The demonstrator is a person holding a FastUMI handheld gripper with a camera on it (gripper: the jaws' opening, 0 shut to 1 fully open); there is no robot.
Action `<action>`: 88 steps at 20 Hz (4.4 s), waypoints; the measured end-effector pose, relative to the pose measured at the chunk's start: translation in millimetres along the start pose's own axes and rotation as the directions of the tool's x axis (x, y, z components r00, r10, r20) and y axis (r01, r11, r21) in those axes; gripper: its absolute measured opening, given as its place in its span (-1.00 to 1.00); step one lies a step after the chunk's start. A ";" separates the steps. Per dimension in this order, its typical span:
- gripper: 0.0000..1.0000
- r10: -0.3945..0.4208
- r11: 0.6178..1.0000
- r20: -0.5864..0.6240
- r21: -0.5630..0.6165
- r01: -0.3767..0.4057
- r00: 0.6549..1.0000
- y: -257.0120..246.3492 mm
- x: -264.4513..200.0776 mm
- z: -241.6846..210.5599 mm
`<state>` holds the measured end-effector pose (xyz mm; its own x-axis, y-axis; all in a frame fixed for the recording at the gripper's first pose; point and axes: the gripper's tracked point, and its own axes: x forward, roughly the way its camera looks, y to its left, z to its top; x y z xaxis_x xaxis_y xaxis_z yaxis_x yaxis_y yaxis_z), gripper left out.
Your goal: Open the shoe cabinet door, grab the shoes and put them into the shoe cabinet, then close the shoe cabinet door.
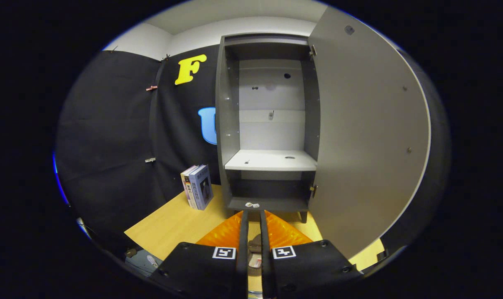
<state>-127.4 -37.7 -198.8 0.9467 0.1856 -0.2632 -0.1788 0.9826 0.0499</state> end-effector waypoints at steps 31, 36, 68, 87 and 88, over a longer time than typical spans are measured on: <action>-0.65 -0.201 0.977 -0.430 -0.026 0.211 0.880 -14.4 163.0 -289.4; -0.65 -0.200 0.977 -0.439 -0.027 0.210 0.876 -20.1 186.3 -295.6; -0.90 -0.202 0.979 -0.287 -0.083 0.185 0.936 -29.0 169.9 -151.9; -0.90 -0.154 0.987 -0.170 -0.068 0.144 0.973 -62.1 276.1 123.2; -0.90 -0.149 0.988 -0.171 -0.066 0.140 0.974 -64.8 293.4 129.3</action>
<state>196.6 -46.9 -154.8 0.9031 0.0343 -0.4282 -0.0622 0.9967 -0.0514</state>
